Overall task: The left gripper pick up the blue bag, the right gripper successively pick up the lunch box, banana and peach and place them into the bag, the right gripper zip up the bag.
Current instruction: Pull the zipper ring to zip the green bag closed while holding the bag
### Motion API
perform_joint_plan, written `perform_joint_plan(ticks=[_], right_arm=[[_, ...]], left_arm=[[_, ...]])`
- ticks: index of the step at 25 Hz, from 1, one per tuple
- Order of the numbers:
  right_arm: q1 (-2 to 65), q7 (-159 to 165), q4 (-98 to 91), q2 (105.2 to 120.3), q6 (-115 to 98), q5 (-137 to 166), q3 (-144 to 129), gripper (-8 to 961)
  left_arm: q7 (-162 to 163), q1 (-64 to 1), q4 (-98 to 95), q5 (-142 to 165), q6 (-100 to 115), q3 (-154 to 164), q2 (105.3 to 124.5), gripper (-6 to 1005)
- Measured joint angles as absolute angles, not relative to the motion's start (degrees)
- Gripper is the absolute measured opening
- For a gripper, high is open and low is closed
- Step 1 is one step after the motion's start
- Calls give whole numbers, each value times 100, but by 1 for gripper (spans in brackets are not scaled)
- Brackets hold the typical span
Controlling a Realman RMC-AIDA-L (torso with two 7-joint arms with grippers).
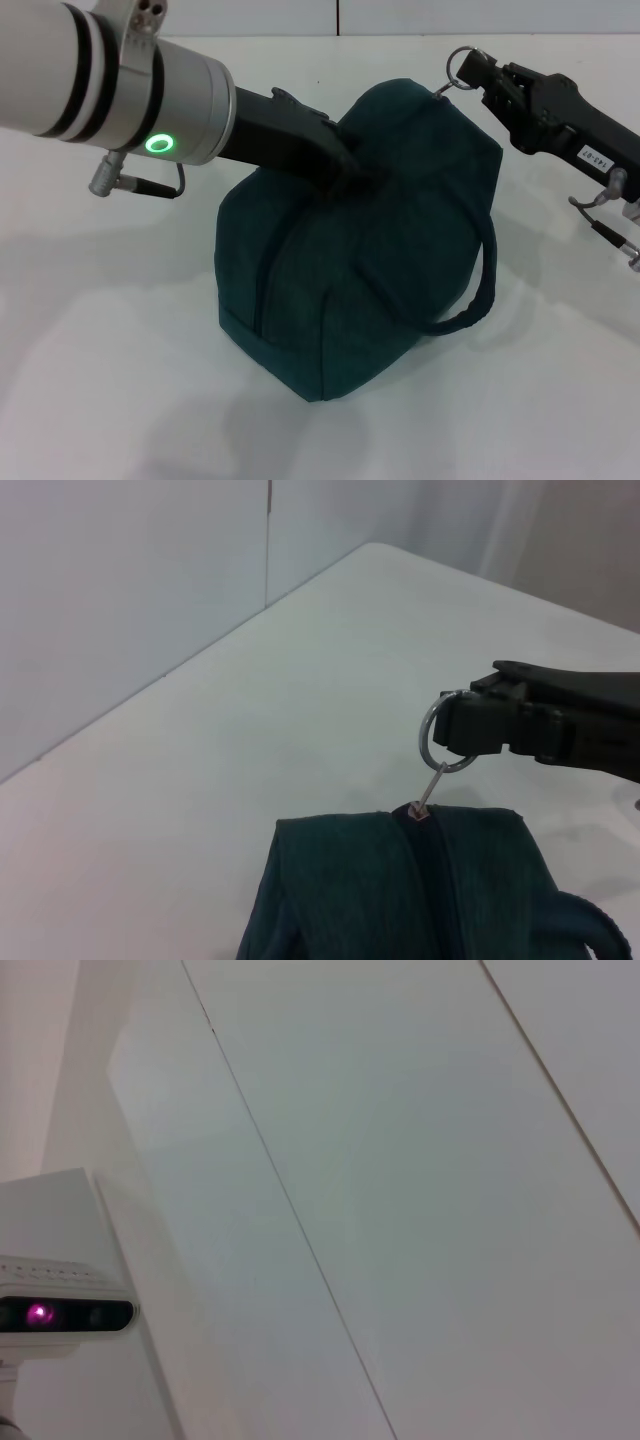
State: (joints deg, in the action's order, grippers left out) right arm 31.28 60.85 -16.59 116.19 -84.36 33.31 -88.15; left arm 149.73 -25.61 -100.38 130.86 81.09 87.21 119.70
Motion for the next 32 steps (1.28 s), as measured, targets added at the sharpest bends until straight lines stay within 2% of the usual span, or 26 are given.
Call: perform_joint_plan(ticks=[1,17,32], right_arm=[[3130,6096,-1656,11618,-8437,3331,-8815,36],[3116,6109,-1652,11619,-8436,3264,-8819,37],[3035,6108,-1214,11619,-7327,2747,-8790,39]], left_arm=[[14957,-2561,-10042,13090,8106,8727,11970,489],[14886,-2589,-10063,13073,8097,8753,11965,86],[14753,-2568,-10281,12839,8118,8698,11948,45]])
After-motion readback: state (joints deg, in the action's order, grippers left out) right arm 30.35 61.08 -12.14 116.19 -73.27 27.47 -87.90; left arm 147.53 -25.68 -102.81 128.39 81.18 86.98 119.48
